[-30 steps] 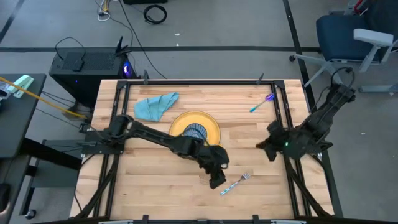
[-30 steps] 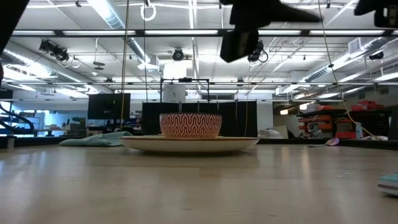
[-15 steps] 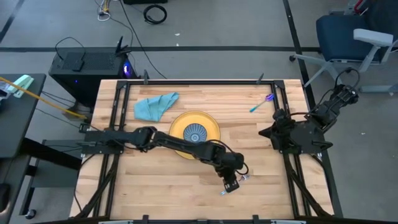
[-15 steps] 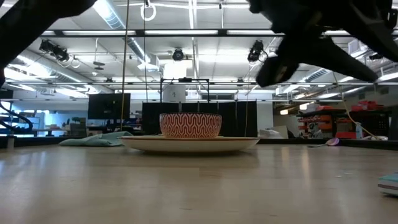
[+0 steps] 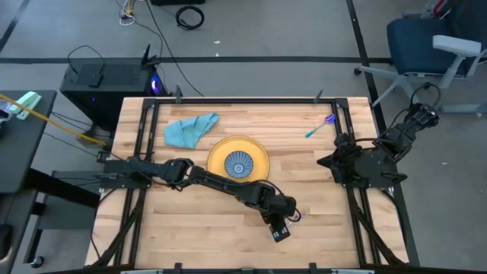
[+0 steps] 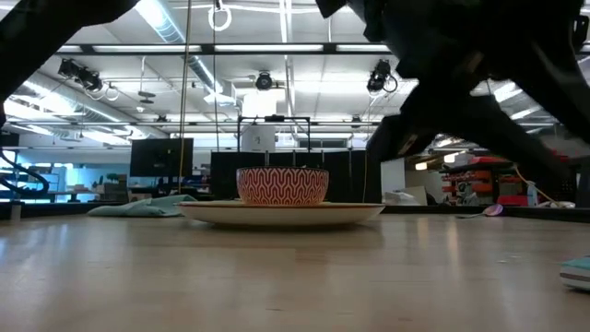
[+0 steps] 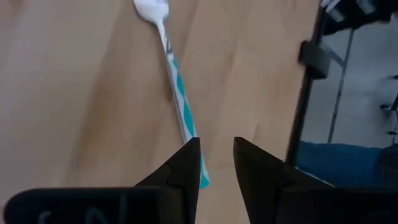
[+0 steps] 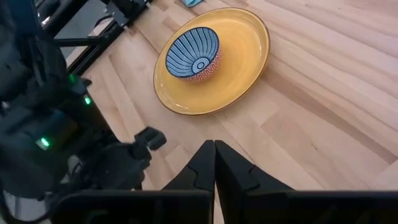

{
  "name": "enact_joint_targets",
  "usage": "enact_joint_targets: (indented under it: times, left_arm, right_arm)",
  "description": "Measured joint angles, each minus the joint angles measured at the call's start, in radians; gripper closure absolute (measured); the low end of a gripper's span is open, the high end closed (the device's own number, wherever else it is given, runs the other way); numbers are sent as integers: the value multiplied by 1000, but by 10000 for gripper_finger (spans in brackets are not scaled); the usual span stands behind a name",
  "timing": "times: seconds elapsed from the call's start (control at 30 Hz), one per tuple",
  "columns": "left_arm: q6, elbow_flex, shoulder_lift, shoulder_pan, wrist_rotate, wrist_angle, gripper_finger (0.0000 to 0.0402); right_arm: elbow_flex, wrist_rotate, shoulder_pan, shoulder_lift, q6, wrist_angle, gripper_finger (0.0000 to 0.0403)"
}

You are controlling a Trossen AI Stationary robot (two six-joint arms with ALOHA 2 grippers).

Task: Set table place
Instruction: Put the blue fork to the left of the yellow plate

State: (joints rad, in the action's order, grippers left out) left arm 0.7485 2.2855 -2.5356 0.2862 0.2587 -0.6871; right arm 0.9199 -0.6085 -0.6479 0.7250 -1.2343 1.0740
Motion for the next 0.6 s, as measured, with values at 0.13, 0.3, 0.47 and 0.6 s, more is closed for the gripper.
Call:
enact_joint_targets:
  times: [0.13, 0.3, 0.47, 0.6]
  left_arm:
    - [1, -1, -16, 17, -3, -11, 296]
    - [8, -2, -36, 22, -7, -48, 298]
    - [30, -2, -54, 28, -9, -63, 305]
    - [34, -2, -56, 32, -8, -72, 311]
  right_arm:
    - [0, -4, 0, 1, 0, 0, 391]
    - [0, -11, 0, 2, 0, 1, 391]
    - [0, -13, 0, 2, 0, 3, 391]
    - [0, -13, 0, 2, 0, 3, 391]
